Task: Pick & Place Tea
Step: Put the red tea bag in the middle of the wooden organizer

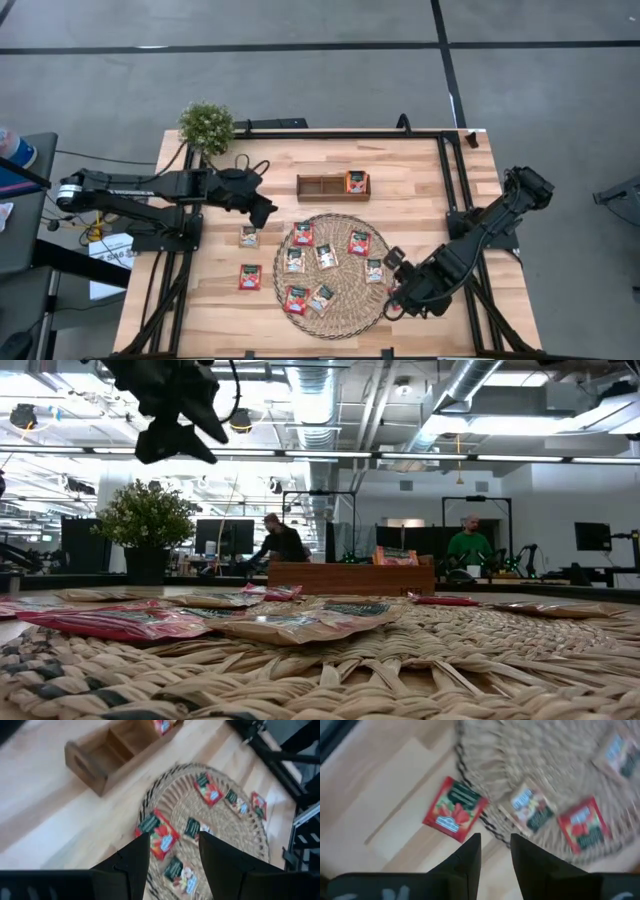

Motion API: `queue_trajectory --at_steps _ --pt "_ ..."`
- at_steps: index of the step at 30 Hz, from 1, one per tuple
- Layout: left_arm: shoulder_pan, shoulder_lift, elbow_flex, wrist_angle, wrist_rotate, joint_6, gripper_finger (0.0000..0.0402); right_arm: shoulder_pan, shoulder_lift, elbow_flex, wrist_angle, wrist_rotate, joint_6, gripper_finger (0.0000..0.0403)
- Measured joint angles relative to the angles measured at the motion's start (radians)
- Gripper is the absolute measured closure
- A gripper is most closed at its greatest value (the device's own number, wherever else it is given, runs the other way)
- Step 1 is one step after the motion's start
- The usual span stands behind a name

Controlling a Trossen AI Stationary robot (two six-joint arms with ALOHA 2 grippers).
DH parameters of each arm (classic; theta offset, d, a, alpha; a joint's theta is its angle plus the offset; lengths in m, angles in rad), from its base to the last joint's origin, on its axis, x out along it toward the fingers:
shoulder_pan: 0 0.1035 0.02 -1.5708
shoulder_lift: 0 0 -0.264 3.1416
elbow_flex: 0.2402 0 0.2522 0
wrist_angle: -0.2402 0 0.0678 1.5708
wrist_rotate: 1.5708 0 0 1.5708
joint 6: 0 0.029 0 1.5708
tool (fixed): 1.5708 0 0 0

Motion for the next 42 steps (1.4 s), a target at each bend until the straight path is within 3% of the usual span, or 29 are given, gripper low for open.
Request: queue_trajectory --at_steps 7,11,23,42 --pt "0.000 0.042 0.000 -0.042 0.123 -0.124 0.0240 -0.001 0.029 0.001 0.049 -0.055 -0.274 0.0305" --pt "0.000 0.043 0.000 -0.077 0.168 -0.165 0.0240 -0.016 0.080 0.000 0.060 -0.105 -0.347 0.0305" --pt "-0.001 0.043 0.000 -0.132 0.242 -0.176 0.0240 -0.016 0.258 0.002 0.104 -0.106 -0.608 0.0305" --pt "-0.001 0.043 0.000 -0.122 0.278 -0.323 0.0240 -0.010 0.327 0.003 0.152 -0.100 -0.699 0.0305"
